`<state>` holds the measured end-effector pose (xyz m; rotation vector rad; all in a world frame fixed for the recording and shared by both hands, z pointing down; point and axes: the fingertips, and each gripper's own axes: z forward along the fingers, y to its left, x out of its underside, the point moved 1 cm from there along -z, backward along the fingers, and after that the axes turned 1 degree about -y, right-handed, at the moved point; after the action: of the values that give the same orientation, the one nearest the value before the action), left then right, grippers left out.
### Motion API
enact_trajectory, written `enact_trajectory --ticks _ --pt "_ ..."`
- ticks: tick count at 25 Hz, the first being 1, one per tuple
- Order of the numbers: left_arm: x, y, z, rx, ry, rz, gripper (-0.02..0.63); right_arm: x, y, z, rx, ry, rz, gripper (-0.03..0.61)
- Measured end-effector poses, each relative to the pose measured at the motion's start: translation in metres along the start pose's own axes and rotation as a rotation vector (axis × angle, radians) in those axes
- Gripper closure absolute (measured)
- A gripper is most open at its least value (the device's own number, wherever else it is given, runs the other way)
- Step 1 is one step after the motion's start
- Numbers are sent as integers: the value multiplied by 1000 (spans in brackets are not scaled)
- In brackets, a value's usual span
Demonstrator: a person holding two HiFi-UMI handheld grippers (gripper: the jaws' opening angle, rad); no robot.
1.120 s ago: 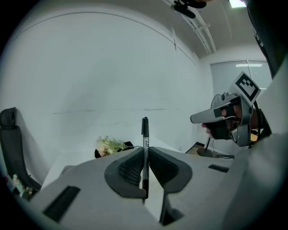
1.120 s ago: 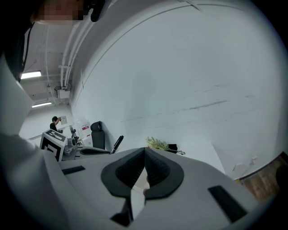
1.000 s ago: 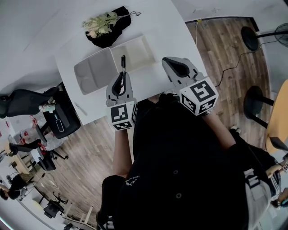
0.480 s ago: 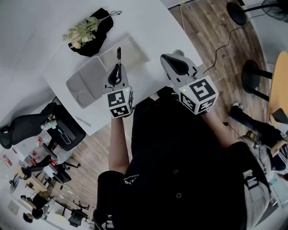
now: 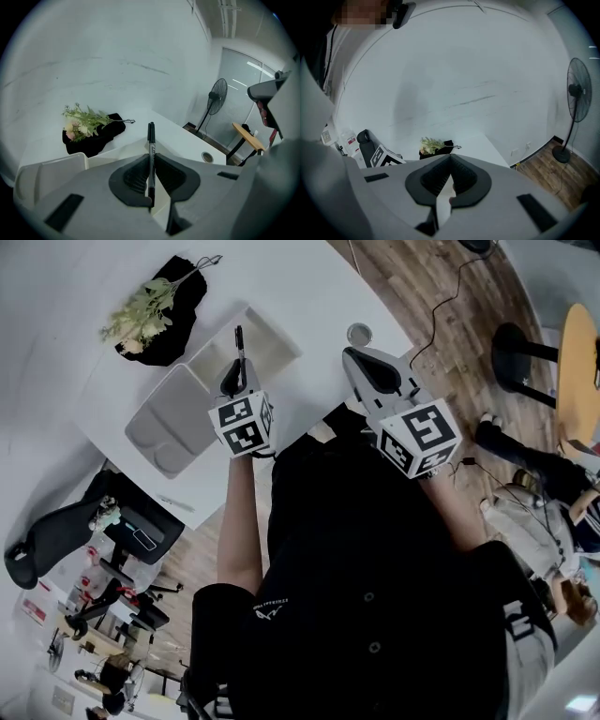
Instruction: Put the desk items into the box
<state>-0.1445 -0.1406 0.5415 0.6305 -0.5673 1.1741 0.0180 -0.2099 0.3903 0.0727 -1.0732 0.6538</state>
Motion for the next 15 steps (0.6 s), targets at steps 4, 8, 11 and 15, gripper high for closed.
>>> enact_trajectory --ticks 4,8,11,15 --pt "13 2 18 13 60 11 566 8 -3 -4 37 16 17 580" --pt "22 4 36 19 124 45 566 14 -7 -6 71 31 33 580" --pt "26 6 50 19 160 74 566 18 -11 -7 91 40 45 580" --pt "33 7 65 22 203 85 566 21 -17 -10 116 53 57 580"
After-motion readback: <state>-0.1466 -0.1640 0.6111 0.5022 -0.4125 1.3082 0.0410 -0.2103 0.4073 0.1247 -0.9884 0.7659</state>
